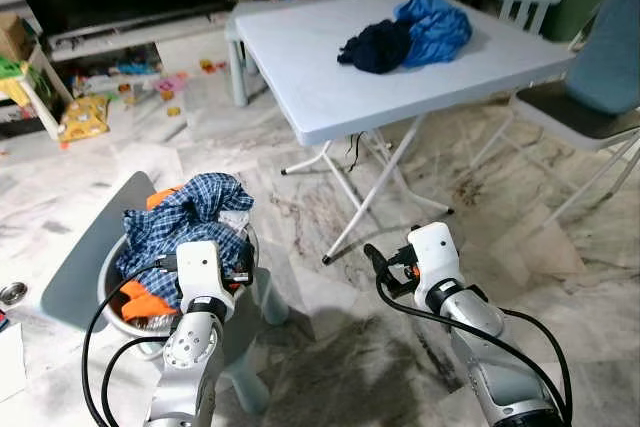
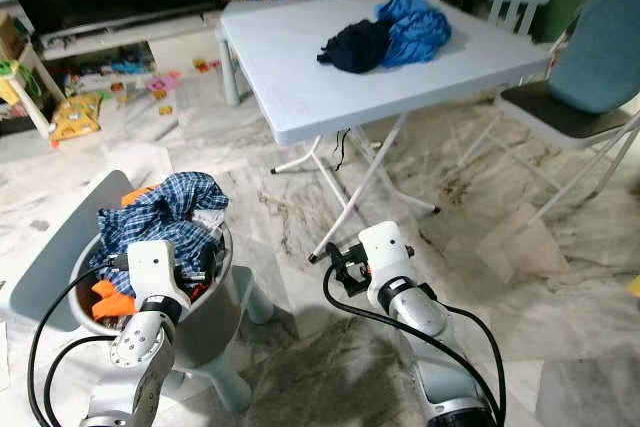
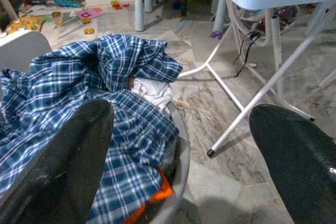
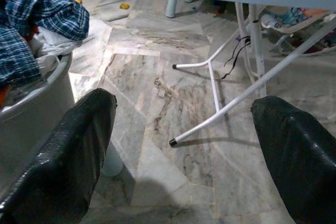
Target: Hang hanger
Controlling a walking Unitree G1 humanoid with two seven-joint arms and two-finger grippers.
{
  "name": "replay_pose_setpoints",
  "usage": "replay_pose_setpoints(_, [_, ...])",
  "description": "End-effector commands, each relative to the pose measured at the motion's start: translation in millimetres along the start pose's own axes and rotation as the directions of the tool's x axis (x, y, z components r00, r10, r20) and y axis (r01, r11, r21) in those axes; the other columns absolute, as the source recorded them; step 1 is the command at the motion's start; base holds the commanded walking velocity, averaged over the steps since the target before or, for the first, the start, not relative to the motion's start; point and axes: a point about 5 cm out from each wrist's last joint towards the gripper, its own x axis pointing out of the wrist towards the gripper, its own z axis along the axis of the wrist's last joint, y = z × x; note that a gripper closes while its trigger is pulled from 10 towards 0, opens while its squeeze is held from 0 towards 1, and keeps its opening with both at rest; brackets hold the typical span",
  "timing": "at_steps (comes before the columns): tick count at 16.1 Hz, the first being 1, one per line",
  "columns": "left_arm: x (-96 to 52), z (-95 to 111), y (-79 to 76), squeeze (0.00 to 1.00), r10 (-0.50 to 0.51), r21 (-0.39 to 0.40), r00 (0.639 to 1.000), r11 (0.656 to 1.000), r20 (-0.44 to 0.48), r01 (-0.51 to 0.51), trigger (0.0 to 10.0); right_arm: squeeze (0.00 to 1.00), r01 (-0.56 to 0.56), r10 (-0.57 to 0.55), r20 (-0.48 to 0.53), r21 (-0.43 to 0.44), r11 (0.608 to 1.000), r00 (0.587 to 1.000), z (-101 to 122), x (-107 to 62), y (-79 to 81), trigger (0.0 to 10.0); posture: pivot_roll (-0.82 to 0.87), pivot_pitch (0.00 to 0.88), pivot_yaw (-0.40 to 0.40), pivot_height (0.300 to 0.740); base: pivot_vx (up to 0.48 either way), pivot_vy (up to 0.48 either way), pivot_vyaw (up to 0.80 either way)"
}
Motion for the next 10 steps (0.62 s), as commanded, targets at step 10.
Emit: replay_pose_setpoints(10, [0.6, 0.6, 2.7, 0.0, 0.029, 0.011, 1.0, 1.0, -0.001, -0.029, 10.0, 0.0, -0.056, 0.056, 0.016, -0.042, 0.998, 0.998, 4.0, -0.7, 6.3, 10.0, -0.17, 0.0, 0.043, 0.74, 0.155, 0.0, 0.4])
